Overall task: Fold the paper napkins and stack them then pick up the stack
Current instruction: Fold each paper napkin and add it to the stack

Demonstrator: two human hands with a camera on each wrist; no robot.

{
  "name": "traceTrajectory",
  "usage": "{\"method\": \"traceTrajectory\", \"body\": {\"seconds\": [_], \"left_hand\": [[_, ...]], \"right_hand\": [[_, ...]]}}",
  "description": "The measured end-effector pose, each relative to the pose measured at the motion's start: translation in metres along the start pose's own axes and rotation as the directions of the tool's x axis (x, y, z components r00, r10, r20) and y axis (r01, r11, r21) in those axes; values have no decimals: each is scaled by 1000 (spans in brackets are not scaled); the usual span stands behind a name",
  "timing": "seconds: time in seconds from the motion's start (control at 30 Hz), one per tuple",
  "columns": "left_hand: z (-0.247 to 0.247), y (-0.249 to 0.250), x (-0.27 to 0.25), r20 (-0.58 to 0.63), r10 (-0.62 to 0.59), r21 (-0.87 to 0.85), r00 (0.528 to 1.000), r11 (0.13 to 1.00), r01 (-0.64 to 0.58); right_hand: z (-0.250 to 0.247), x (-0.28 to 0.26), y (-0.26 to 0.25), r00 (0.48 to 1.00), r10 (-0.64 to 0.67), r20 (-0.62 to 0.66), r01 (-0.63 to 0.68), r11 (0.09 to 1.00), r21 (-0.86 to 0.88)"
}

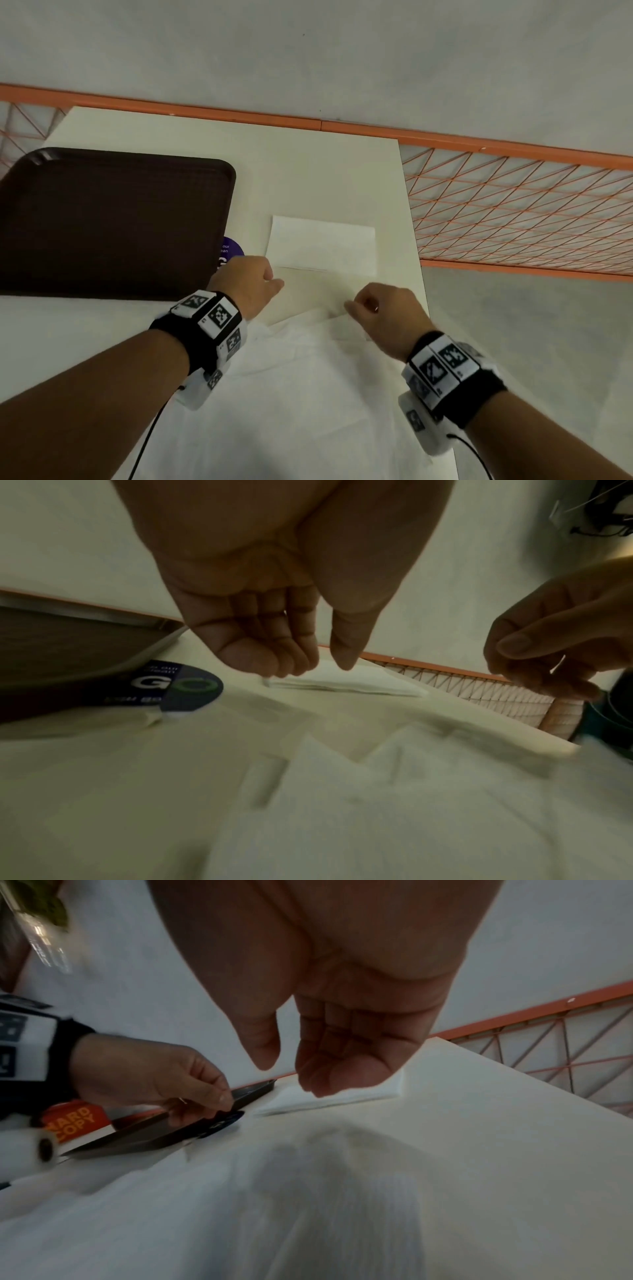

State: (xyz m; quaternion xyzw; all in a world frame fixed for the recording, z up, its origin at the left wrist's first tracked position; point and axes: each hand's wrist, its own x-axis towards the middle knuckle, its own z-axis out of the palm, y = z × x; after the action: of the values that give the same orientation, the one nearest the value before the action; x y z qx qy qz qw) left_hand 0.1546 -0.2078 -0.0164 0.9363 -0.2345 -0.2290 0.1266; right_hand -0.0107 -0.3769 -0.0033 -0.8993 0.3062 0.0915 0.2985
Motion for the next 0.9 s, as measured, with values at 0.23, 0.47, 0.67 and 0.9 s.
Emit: {"method": "traceTrajectory", "body": {"seconds": [0.23,0.47,0.67,0.9], "left_hand": [[17,-4,-61,151,125,-113,981,988,-109],[35,-18,-98,204,178,-134,963,979,-152],[33,-34,-101,142,145,-30,979,989,-142],[25,-48,-90,112,131,-87,985,989,-122]], "right_hand": [[40,-53,9,969,132,210,-102,984,-147],[48,-56,4,994,88,67,-88,996,-1],[47,-64,7,996,87,-35,-75,962,264],[54,-77,11,986,166,-16,-134,844,519]]}}
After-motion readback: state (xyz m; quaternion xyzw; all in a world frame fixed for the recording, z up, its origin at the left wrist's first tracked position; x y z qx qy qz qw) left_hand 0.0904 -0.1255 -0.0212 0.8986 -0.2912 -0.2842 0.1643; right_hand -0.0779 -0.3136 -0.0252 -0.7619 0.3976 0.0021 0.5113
